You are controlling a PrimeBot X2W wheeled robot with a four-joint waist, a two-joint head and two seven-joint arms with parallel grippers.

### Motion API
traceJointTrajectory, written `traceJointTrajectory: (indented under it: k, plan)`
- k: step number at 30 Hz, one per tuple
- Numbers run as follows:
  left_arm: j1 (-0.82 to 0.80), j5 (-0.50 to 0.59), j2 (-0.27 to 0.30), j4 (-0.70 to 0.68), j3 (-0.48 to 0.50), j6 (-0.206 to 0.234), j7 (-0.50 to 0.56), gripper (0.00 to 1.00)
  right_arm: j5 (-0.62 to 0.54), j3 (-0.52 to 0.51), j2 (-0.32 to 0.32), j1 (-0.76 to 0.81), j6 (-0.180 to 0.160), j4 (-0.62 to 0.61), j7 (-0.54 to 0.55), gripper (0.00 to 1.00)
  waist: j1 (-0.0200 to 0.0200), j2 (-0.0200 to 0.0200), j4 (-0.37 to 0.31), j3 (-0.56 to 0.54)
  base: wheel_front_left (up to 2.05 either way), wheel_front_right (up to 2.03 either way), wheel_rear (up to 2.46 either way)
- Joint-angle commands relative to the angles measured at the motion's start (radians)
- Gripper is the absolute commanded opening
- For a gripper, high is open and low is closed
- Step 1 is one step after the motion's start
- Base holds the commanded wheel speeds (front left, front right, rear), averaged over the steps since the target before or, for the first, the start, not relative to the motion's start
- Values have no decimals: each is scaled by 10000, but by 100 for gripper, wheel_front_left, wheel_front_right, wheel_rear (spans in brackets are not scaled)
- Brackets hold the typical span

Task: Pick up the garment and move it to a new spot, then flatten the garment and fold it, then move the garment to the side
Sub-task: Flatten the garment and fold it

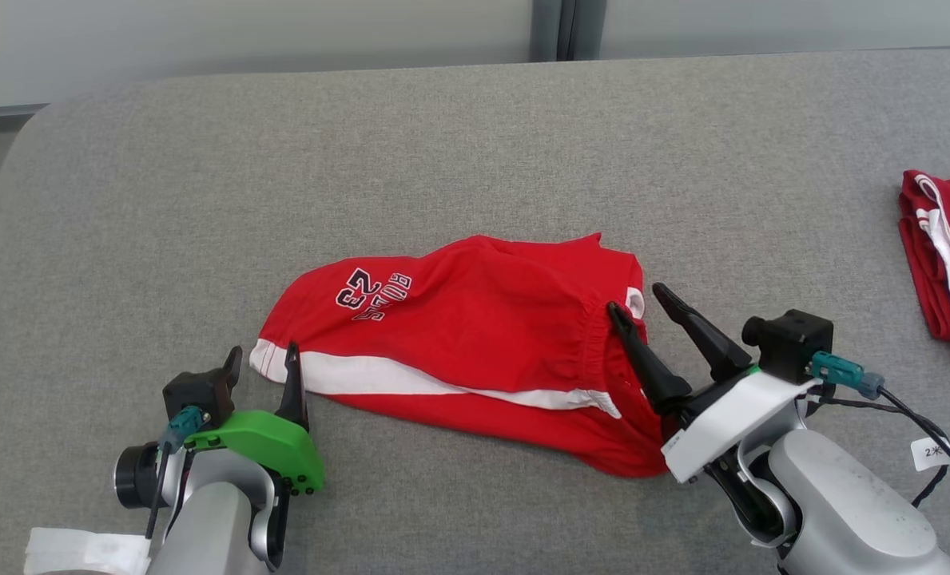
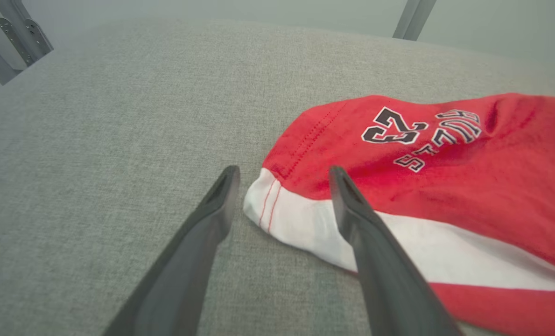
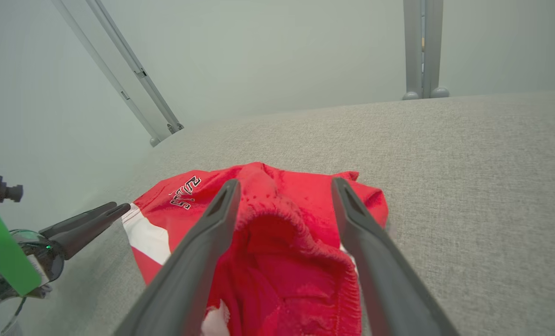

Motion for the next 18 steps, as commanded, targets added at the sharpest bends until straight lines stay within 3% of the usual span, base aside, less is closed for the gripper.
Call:
traceJointTrajectory:
  k: [1,11,12,14,18]
  plan:
    - [118,-59,34,-113,-49,56,-26,100,91,53,-87,-51,-3,-34,-23,100,0,0,2,12,0,0,0]
    - [246,-183,34,-609,-426,146,-26,100,-165,922,-127,-548,-3,898,-23,100,0,0,250,62,0,0,0]
    - [243,-223,35,-662,-470,148,-26,100,-267,978,-129,-658,-3,1106,-23,94,0,0,312,71,0,0,0]
    - [255,-291,35,-755,-551,147,-24,100,-309,1092,-108,-787,-3,1632,-22,0,0,0,446,75,0,0,0]
    - [297,-360,35,-948,-691,168,-26,100,-272,735,-127,-1150,-4,2283,-22,0,0,0,701,58,0,0,0]
